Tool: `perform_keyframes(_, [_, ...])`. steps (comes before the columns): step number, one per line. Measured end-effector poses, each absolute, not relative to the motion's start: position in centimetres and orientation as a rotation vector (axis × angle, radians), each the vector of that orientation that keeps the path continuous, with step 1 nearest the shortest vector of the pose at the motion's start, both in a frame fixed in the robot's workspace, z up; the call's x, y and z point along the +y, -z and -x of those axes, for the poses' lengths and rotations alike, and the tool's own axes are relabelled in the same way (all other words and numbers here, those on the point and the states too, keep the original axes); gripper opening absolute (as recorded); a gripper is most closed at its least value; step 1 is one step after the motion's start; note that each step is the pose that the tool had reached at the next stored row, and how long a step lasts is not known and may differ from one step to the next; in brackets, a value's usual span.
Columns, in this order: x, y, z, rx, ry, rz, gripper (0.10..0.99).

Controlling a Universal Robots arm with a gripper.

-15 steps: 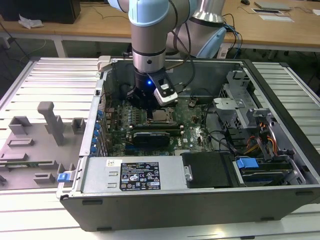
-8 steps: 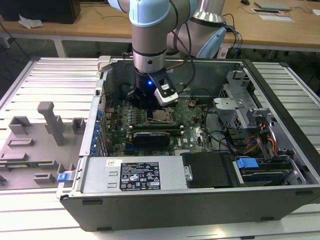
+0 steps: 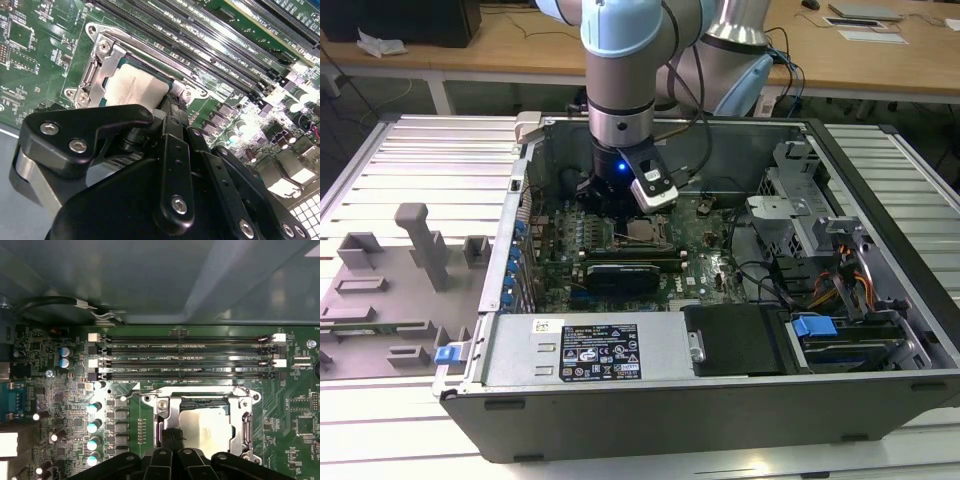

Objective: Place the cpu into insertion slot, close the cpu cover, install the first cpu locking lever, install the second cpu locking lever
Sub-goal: 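Close the cpu cover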

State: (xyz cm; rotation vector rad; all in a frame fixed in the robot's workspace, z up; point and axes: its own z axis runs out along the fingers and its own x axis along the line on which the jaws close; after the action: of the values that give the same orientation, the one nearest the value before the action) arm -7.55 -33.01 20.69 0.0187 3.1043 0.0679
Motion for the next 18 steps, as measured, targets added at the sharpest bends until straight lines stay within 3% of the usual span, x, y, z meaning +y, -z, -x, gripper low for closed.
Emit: perform_keyframes(18, [-33.0, -21.9, 4.6, 3.116, -0.066, -0.019, 0.106])
